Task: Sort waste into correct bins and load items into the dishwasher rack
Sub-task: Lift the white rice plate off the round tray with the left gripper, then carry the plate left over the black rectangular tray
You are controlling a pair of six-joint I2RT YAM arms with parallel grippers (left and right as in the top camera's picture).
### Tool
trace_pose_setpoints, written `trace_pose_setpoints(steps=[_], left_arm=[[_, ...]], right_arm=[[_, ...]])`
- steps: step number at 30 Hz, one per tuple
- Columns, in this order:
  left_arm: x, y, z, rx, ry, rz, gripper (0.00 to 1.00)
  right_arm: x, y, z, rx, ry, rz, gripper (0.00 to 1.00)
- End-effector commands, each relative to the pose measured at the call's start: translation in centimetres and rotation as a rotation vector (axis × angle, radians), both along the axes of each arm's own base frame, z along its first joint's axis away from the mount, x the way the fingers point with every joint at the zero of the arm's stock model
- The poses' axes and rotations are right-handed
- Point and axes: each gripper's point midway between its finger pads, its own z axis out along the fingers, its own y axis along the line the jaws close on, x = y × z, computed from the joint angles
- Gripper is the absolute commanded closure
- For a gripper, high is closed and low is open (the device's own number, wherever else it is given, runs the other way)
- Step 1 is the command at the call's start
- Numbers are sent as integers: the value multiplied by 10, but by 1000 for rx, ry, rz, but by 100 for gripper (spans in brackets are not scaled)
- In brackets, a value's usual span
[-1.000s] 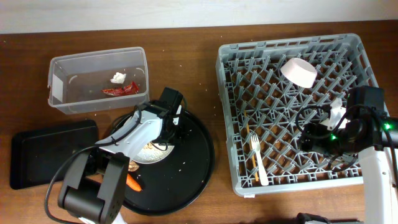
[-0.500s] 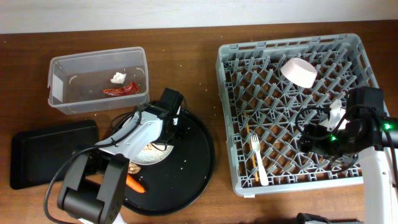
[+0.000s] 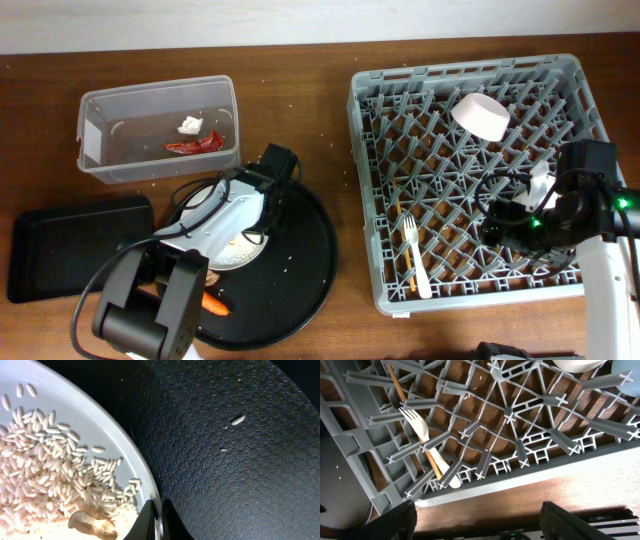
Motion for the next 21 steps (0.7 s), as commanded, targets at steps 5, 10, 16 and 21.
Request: trace_pose_setpoints(steps=[5,10,16,21], left_arm=[[-20,39,-13,184,74,12,99],[-9,48,9,252,43,13,99],[-4,48,29,253,17,17,100],[-6,57,56,281,-40,23,100]], right_arm=[[1,0,1,10,-4,6,18],[1,0,1,10,-4,6,18],[1,0,1,10,-4,6,18],[0,1,1,10,-1,5,18]])
